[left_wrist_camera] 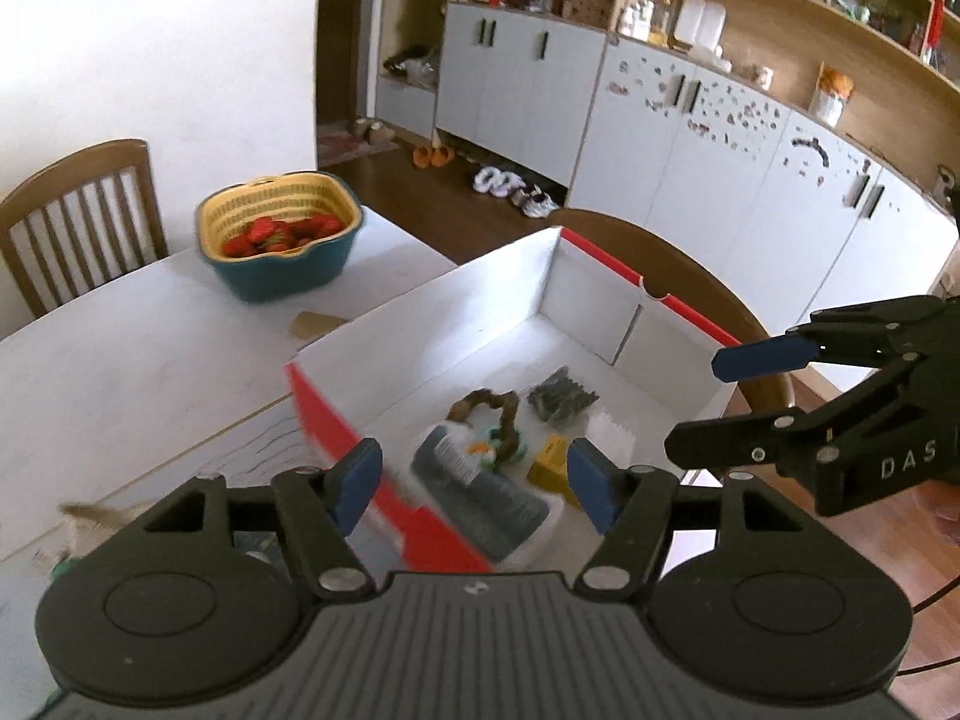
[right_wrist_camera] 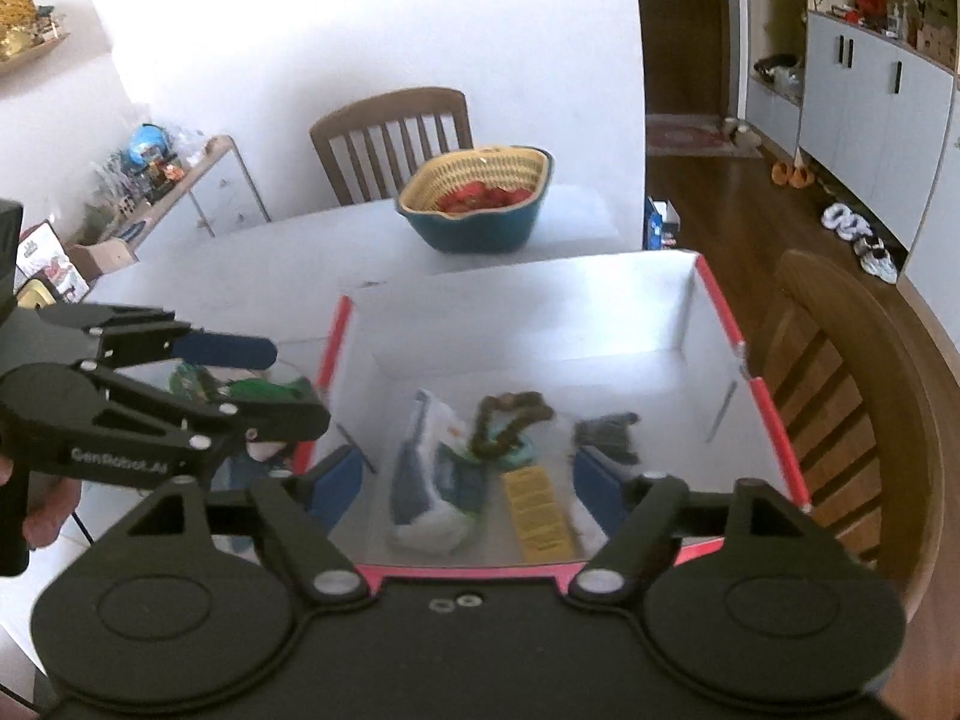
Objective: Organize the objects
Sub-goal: 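Return both tools to the clutter on the mat, then grasp the white tape dispenser with the left tool while the right tool grasps the white plush tooth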
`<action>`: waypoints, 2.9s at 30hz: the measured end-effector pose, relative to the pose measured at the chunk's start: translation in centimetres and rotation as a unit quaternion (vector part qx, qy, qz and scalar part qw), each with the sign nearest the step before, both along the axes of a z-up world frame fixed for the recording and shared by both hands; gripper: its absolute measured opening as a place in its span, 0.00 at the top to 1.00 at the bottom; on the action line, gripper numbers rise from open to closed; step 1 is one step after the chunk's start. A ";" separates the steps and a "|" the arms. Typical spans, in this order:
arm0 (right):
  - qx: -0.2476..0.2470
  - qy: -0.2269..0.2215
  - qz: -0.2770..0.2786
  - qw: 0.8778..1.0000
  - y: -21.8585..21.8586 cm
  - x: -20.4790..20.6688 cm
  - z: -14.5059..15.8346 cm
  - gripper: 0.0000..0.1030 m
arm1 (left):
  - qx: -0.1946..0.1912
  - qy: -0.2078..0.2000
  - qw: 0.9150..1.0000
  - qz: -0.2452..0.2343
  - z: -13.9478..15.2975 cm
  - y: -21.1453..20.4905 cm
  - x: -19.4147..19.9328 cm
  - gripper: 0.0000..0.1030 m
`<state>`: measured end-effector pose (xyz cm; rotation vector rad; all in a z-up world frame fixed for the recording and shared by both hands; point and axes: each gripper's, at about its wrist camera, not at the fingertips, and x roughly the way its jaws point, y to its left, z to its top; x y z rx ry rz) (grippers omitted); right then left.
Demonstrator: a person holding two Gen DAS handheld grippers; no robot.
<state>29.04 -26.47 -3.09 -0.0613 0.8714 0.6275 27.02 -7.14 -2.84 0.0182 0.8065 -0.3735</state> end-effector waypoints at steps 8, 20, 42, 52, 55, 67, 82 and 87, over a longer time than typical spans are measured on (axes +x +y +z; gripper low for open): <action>0.025 -0.005 0.001 1.000 3.8 -3.4 0.5 0.13 | -0.024 0.003 0.999 0.036 0.3 6.0 -3.9 0.16; 0.045 -0.001 0.014 0.999 10.2 -7.4 -0.2 0.06 | -0.025 0.003 0.996 0.080 -1.2 14.0 -8.6 0.00; -0.040 0.010 0.052 0.998 22.2 -5.0 -7.0 0.06 | 0.038 0.006 0.995 0.095 -10.2 21.4 -10.4 0.00; -0.097 0.015 0.091 0.991 25.0 -2.6 -10.8 0.12 | 0.042 0.025 0.996 0.077 -13.4 21.2 -9.3 0.00; -0.103 0.022 0.088 0.991 25.1 -1.8 -11.7 0.15 | 0.049 0.032 0.995 0.080 -14.1 21.1 -8.9 0.00; -0.102 0.035 0.089 0.990 25.8 0.0 -13.1 0.28 | 0.056 0.035 0.995 0.078 -15.1 20.3 -8.7 0.02; -0.108 0.049 0.075 0.990 26.2 -0.1 -13.4 0.54 | 0.071 0.024 0.994 0.080 -14.3 20.2 -8.6 0.51; -0.111 0.045 0.060 0.991 25.6 -0.5 -13.1 0.56 | 0.065 0.031 0.994 0.086 -14.1 20.3 -8.5 0.51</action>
